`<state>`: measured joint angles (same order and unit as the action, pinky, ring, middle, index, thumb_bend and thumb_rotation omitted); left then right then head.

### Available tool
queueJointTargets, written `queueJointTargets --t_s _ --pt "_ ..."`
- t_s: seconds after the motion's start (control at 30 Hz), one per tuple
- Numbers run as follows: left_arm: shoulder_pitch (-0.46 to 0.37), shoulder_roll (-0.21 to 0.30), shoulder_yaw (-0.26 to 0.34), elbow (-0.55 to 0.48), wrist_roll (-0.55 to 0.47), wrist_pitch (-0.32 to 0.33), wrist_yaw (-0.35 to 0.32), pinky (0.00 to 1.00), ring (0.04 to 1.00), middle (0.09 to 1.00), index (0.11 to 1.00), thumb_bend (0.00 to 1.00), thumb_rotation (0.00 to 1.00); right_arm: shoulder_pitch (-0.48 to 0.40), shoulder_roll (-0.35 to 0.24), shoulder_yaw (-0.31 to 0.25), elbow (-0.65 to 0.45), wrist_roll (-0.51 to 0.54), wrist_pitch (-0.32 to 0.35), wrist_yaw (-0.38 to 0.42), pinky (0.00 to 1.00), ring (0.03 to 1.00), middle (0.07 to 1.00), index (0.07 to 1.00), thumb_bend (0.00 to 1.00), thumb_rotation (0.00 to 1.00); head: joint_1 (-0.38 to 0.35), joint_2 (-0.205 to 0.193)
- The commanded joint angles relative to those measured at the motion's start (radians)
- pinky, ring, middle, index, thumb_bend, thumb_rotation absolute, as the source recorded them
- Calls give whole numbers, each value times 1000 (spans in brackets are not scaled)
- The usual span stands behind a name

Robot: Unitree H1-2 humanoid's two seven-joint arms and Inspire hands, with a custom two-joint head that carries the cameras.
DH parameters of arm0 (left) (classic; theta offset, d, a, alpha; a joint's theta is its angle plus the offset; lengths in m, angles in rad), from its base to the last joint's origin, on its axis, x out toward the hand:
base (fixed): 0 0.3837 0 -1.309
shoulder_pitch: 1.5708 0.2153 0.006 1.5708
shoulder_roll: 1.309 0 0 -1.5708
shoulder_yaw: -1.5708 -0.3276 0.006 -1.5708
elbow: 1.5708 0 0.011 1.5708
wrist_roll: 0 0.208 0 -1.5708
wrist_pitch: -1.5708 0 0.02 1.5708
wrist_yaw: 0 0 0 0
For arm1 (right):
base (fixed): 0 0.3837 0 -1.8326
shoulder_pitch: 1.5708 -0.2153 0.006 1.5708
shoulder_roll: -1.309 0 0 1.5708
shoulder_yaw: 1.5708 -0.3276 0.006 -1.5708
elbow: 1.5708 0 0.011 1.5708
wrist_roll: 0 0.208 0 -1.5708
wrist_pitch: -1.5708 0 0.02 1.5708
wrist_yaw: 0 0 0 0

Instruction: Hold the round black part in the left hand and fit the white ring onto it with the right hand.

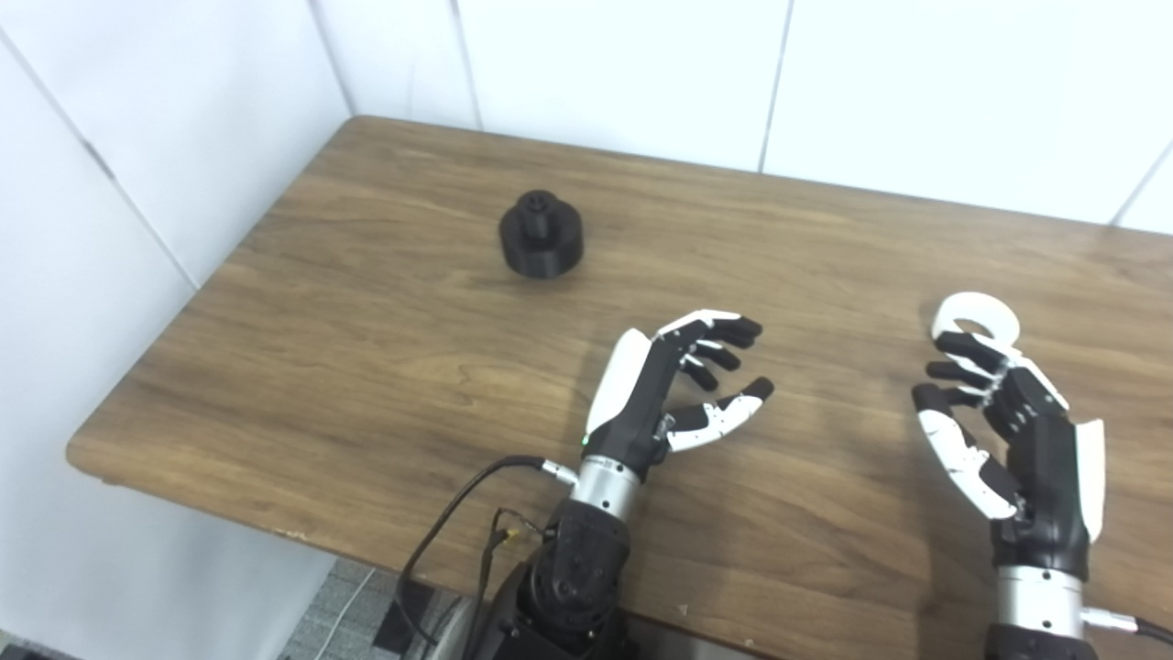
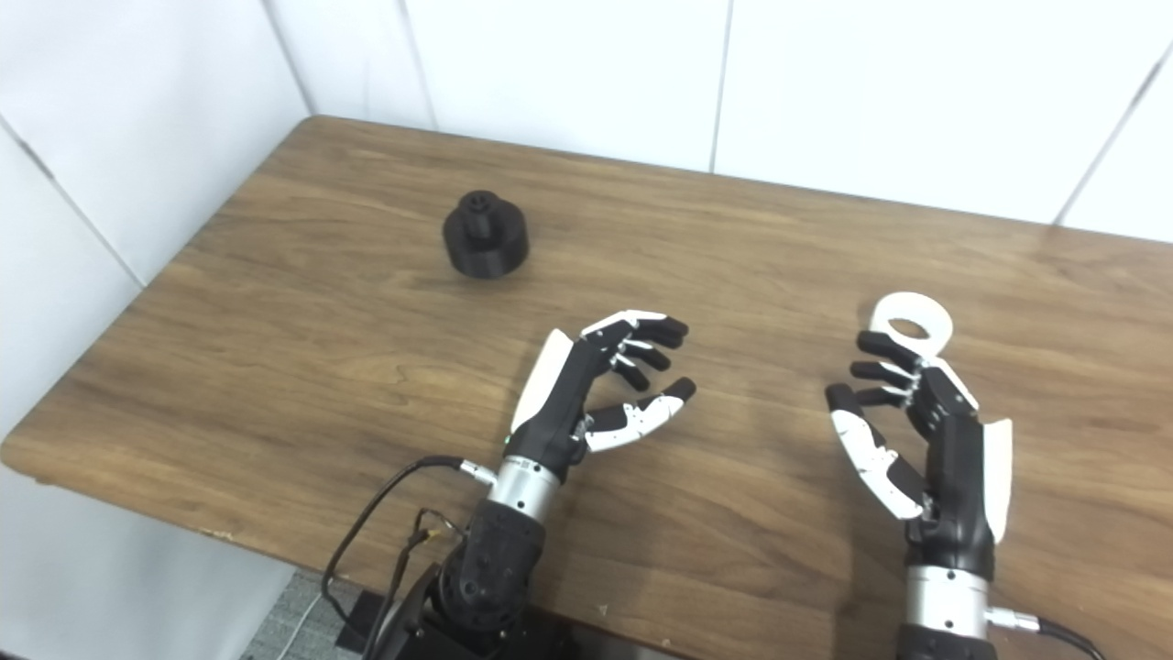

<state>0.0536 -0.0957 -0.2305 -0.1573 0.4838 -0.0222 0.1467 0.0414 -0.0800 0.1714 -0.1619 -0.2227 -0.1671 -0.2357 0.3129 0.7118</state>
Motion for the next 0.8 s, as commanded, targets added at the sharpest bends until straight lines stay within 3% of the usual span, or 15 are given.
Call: queueJointTargets --t_s 0.0,0.4,0.53,0.63,0.77 --pt "-31 -9 -5 -11 8 -28 13 495 614 693 659 500 208 22 29 -16 40 -4 -43 4 531 644 715 681 559 405 2 0" --pt "-53 17 9 -11 52 -36 33 523 629 690 659 493 269 16 33 -13 52 -9 -51 6 530 644 713 680 552 397 -4 -9" --pt "-65 42 20 -15 94 -36 47 564 669 701 659 512 309 16 34 -13 54 -4 -53 8 535 648 714 681 550 389 -3 -11" --pt "-77 64 32 -20 104 -42 58 603 695 713 661 504 266 17 33 -14 53 -4 -53 8 537 651 714 682 549 386 -3 -12" --pt "-95 93 54 -36 149 -17 72 624 718 728 663 513 281 18 33 -14 52 -4 -54 8 533 650 715 682 552 388 -4 -12"
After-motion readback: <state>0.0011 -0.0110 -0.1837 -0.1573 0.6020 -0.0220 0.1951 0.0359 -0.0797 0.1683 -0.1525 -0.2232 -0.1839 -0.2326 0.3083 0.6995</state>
